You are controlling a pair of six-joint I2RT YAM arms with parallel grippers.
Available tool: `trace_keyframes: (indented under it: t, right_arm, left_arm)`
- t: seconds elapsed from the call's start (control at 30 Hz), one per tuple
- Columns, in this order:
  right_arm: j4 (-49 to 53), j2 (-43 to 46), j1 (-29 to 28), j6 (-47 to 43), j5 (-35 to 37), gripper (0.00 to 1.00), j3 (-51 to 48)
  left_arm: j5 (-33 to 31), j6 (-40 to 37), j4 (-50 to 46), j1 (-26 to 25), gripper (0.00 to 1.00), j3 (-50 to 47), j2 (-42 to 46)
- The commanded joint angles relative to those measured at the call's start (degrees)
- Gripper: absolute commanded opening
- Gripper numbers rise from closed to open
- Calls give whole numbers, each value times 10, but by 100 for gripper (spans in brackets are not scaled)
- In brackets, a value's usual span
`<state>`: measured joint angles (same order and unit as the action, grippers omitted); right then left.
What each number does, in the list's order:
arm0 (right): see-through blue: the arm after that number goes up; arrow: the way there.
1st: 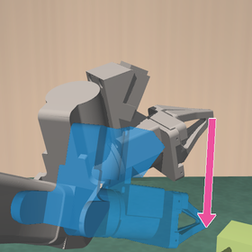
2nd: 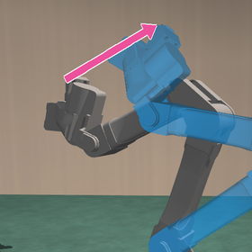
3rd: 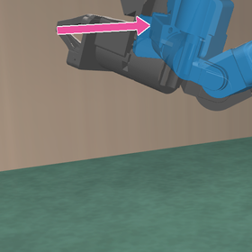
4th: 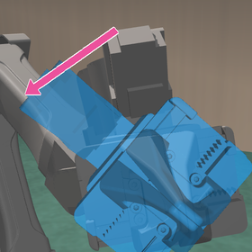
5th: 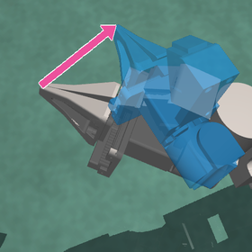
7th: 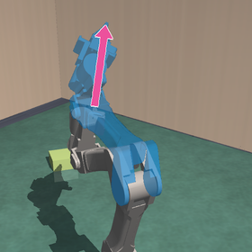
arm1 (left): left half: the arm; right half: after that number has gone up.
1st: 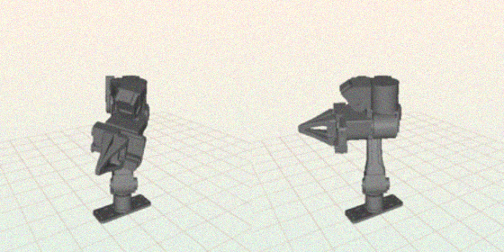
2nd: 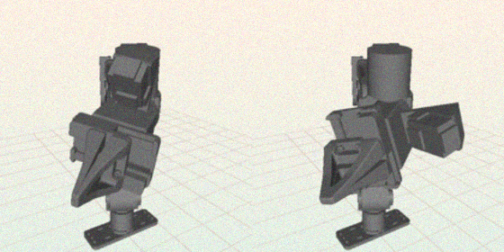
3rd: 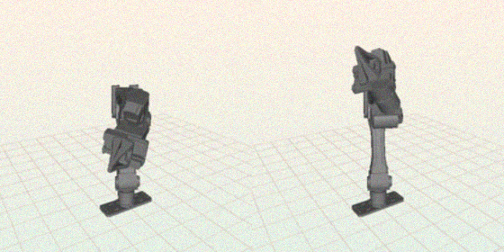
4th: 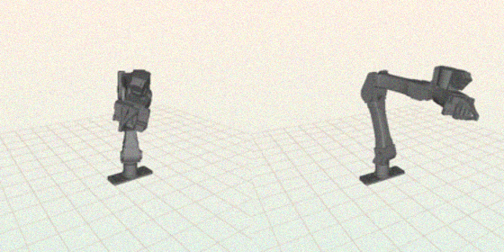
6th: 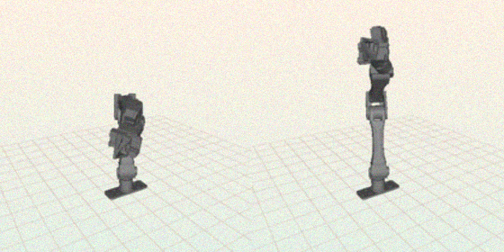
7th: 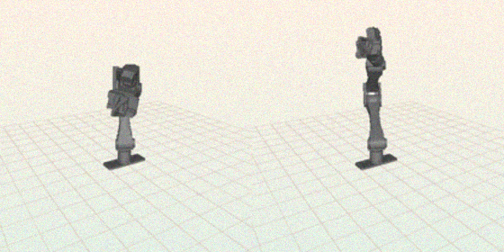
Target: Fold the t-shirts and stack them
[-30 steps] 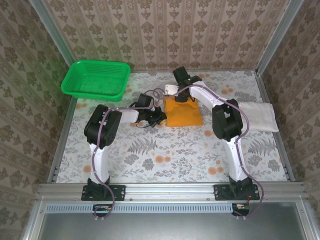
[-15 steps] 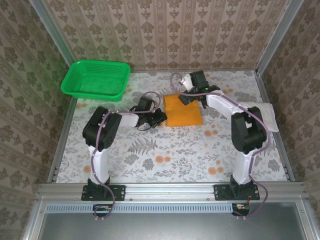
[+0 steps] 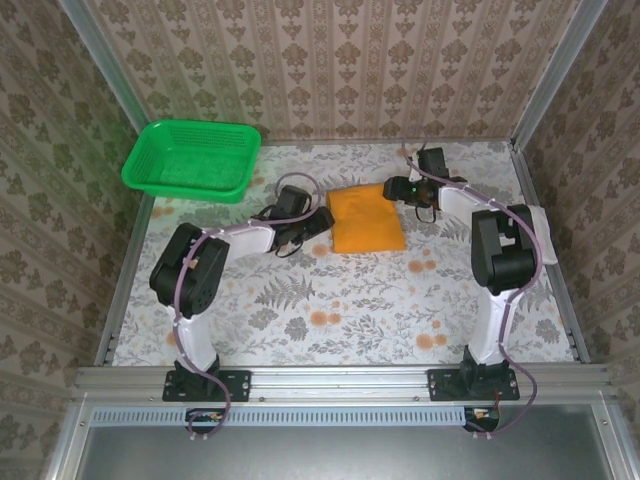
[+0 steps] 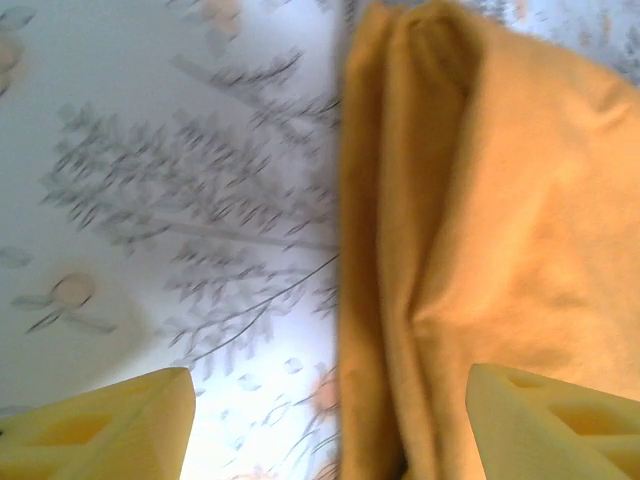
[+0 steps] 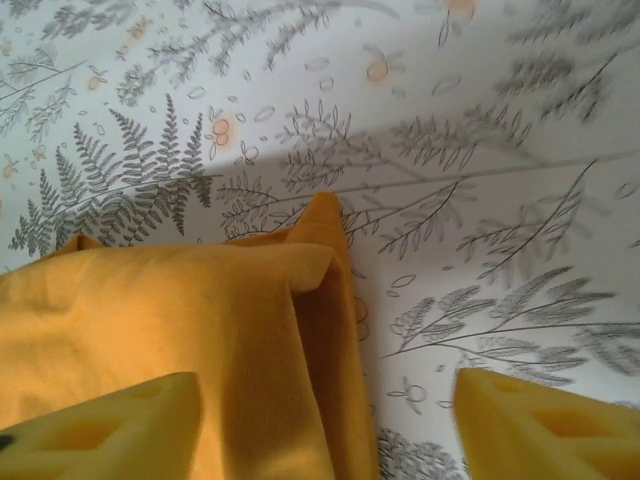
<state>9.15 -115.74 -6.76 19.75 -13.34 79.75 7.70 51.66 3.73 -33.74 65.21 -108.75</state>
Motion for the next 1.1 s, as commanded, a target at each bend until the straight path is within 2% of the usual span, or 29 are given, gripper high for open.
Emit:
trace_keyframes:
  t: [0.0,0.1,0.23,0.37,0.47,0.5,0.57,0.6,0.63,0.73,0.83,0.97,1.07]
  right_arm:
    - [1,-27,-3,53,-29,58,27]
    - [2,-52,-4,69,-26,49,35]
    - [6,-63,-5,74,-12,39,38]
    - [19,-54,-5,65,14,33,36]
    - [18,-26,-4,60,46,34,19]
    - [10,-10,-2,59,57,38,4]
    - [-5,21,3,61,66,52,-26]
    - [-11,37,5,62,66,61,-43]
    - [-17,52,7,63,62,69,-61]
    - [-30,87,11,57,27,80,-110]
    - [-39,107,12,53,-25,84,-146]
    - [-66,96,12,66,-122,85,-158]
    - [-72,68,11,73,-156,84,-147]
  left_arm:
    - [-6,-24,-35,-3,68,49,-29]
    - [15,-25,-67,-3,61,98,-68]
    - [27,-24,-106,-3,43,146,-119]
    - [28,-17,-114,-3,24,147,-143]
    - [29,-16,-121,-3,11,145,-146]
    - [31,-18,-124,-3,10,145,-146]
    - [34,-20,-126,-4,10,146,-143]
    - [35,-22,-126,-4,14,147,-143]
    - [37,-23,-124,-4,21,147,-141]
    - [40,-22,-110,-5,43,138,-128]
    - [34,-19,-93,-6,61,116,-102]
    - [13,-23,-67,-3,73,80,-60]
    - [52,-16,-34,0,83,76,-60]
